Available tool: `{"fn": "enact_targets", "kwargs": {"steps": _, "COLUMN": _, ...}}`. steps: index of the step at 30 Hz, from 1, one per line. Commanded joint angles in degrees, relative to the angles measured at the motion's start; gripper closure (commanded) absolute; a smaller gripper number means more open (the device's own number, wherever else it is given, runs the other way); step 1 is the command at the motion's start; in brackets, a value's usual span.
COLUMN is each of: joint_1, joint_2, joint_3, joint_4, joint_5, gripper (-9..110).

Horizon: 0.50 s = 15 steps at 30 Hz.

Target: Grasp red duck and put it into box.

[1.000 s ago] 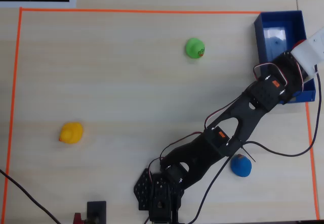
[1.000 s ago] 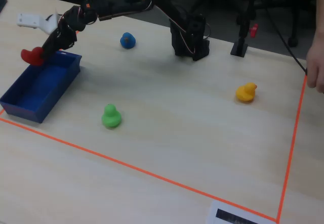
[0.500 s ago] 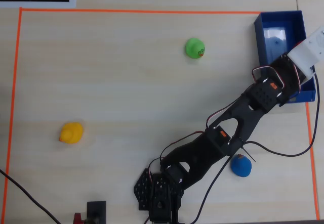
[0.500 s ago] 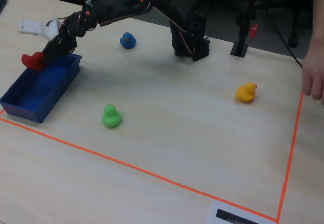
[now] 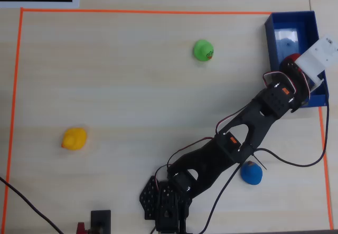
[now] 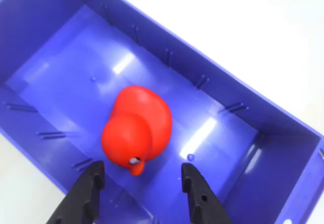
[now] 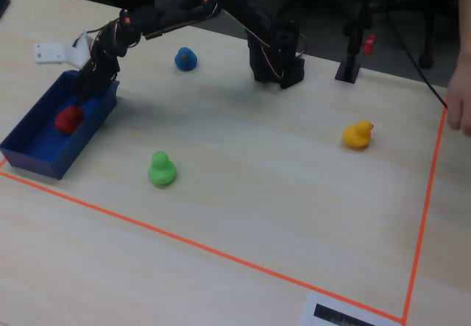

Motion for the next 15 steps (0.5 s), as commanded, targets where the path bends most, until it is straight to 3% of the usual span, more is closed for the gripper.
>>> {"fn": "enact_targets", "kwargs": {"steps": 1, "joint_1": 0.4, "joint_2": 4.9, "joint_3": -5.7, "joint_4": 0.0, "joint_5": 10.5, "gripper": 93}}
{"fn": "enact_targets", "kwargs": {"steps": 2, "joint_1": 0.4, "joint_2": 5.8, "joint_3": -7.8, "joint_4": -0.6, "joint_5": 16.8, "gripper": 99}}
{"fn": "enact_targets", "kwargs": {"steps": 4, "joint_1": 0.9, "joint_2": 8.1, "joint_3": -12.3, "joint_4": 0.5, "joint_5": 27.2, "gripper": 101}}
{"fn": "enact_targets", "kwargs": {"steps": 7, "joint_1": 0.3, "joint_2": 13.8, "joint_3": -12.8, "joint_4": 6.7, "joint_5": 30.8, "gripper": 101}}
{"fn": "enact_targets", "kwargs": {"steps": 10, "joint_1": -1.1, "joint_2": 21.9, "joint_3": -8.5, "joint_4": 15.2, "joint_5": 29.9, "gripper": 101}}
{"fn": "enact_targets", "kwargs": {"steps": 15, "joint_1": -5.1, "joint_2": 40.6, "joint_3": 6.9, "joint_4": 34.0, "joint_5": 18.2, "gripper": 101}}
